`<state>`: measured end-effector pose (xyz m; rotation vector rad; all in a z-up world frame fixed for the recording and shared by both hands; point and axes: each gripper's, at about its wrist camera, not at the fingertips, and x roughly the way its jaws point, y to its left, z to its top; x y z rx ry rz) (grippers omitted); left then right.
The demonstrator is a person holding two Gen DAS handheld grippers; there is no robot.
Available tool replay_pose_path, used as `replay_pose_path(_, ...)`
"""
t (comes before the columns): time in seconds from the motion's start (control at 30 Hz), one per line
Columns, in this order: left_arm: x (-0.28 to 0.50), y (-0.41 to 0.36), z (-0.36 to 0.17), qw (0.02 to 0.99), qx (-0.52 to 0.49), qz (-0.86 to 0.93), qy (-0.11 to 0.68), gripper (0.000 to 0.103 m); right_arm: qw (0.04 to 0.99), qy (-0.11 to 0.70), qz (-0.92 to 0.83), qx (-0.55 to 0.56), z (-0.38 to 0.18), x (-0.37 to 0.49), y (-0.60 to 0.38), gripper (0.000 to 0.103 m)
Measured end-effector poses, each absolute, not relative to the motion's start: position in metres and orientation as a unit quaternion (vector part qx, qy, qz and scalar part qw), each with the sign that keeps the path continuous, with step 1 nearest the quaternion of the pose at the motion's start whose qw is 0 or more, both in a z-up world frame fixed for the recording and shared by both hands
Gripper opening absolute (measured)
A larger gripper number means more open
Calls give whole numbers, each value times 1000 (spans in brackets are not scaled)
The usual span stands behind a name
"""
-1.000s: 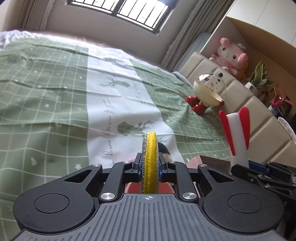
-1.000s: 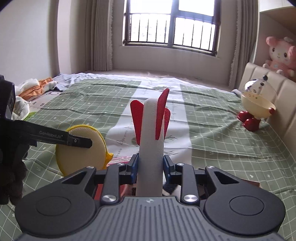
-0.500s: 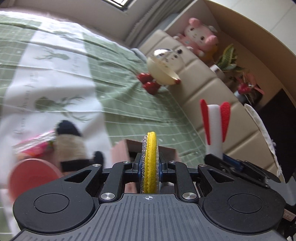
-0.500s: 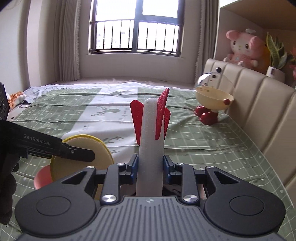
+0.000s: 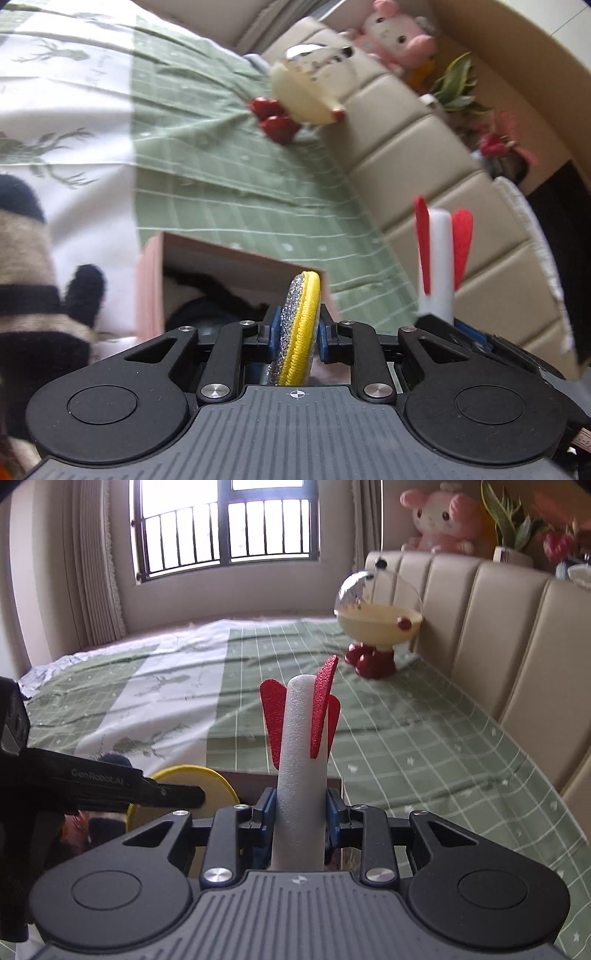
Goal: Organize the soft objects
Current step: 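Carry the mesh pad and foam stick to the pink box and release both inside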
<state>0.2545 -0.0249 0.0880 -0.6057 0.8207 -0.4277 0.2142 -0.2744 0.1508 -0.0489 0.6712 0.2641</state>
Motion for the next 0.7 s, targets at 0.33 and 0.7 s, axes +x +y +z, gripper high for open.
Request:
replay_pose_path(0.33,237,-29,91,899,-164,-159,374,29,886,410,175,123,115,247,-257,28)
replay_pose_path(0.7,235,-8,84,881,-208,-168,390,31,922,356,129,85,118,231,-257,46)
